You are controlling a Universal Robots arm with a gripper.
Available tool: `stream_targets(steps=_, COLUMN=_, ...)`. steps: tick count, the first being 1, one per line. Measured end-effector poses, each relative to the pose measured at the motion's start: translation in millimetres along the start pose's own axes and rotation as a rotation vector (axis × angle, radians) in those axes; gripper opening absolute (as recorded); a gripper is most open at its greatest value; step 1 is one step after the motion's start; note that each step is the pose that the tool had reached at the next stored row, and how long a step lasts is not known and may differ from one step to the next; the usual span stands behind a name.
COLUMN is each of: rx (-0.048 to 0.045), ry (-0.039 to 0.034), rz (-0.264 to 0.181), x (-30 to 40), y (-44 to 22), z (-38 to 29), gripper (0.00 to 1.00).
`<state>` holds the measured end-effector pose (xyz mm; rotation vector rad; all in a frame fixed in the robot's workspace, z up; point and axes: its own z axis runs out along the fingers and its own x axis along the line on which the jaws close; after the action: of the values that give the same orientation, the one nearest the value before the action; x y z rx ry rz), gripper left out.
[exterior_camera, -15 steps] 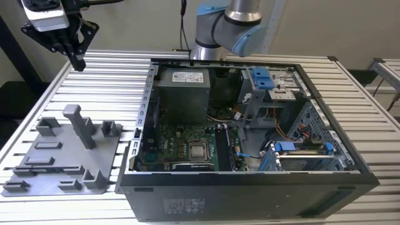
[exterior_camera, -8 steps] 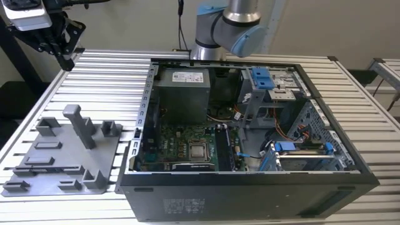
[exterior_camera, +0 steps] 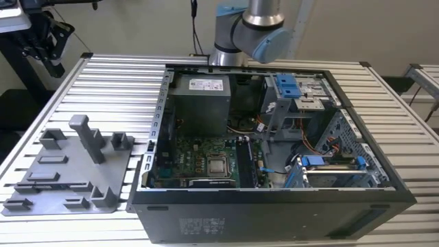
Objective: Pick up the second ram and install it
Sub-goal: 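Reach for the second ram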
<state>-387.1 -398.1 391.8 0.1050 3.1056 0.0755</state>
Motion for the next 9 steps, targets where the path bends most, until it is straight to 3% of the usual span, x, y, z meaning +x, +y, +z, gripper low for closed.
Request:
stream_targets(steps=6, rx=0.0000, ry=0.0006, rz=-0.003, x=17.5, y=-1.3, z=-0.4, gripper=0.11)
stream_targets(steps=9, rx=0.0003, ry=0.0059, rz=-0.005, x=23.9, y=-1.7, z=-0.4, gripper=0.11)
